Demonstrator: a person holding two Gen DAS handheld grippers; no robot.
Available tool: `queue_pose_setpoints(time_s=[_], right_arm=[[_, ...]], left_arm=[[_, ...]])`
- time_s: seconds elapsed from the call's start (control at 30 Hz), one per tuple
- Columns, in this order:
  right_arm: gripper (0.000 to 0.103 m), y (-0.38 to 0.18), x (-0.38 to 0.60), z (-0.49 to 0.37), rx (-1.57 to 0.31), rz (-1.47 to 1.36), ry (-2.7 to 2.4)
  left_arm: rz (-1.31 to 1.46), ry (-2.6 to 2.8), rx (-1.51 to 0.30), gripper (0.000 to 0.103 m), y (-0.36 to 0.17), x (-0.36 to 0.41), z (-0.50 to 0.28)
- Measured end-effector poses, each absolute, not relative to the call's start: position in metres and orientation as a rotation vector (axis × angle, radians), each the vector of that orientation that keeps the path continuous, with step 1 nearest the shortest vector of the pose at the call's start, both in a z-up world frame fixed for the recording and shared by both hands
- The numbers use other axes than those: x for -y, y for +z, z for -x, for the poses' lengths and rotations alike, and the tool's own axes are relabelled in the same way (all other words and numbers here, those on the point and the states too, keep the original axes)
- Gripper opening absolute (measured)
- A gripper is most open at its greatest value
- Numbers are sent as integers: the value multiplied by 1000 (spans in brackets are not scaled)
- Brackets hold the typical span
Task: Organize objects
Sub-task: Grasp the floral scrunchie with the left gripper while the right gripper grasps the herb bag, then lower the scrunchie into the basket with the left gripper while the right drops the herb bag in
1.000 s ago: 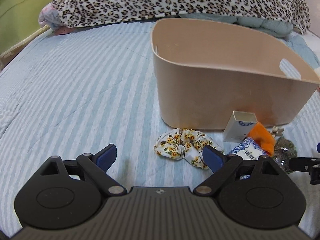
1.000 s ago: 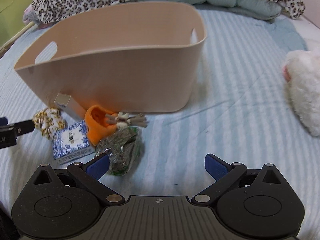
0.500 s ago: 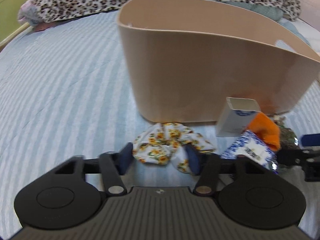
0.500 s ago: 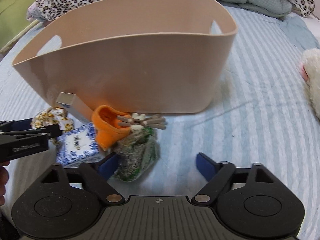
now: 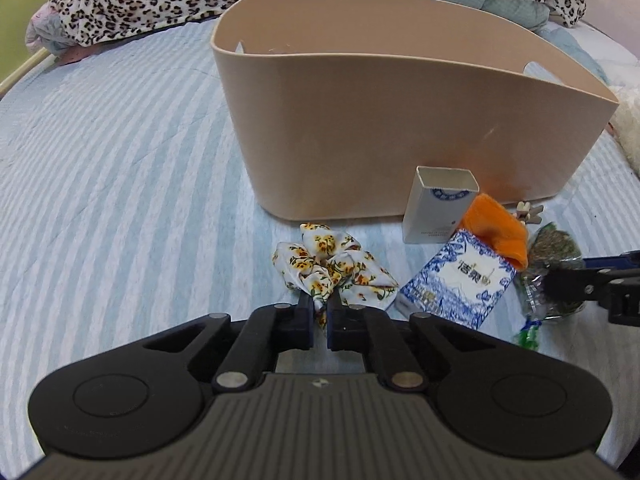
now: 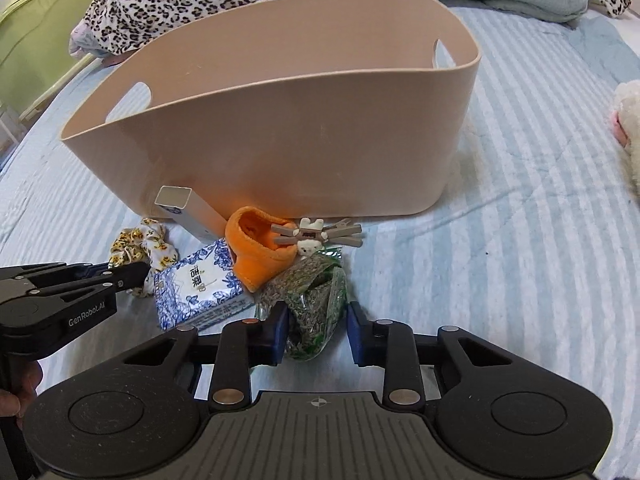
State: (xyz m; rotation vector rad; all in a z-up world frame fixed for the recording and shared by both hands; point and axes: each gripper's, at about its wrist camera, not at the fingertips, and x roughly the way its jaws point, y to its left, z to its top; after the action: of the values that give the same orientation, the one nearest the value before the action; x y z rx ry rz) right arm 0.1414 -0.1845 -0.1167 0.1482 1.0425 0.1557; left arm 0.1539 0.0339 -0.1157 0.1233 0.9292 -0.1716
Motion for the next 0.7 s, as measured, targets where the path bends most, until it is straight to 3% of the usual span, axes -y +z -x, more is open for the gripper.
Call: queue_pose_setpoints(time_s=[0.33,0.7], right_arm=[[26,-102,192,-124,-993,-129,150],[26,-54,214,-117,-876,-190,153]], left_arm=[[-105,-147,-907,4,-99,-43,-138],[-115,-140,-734,4,-43,-49,-121]])
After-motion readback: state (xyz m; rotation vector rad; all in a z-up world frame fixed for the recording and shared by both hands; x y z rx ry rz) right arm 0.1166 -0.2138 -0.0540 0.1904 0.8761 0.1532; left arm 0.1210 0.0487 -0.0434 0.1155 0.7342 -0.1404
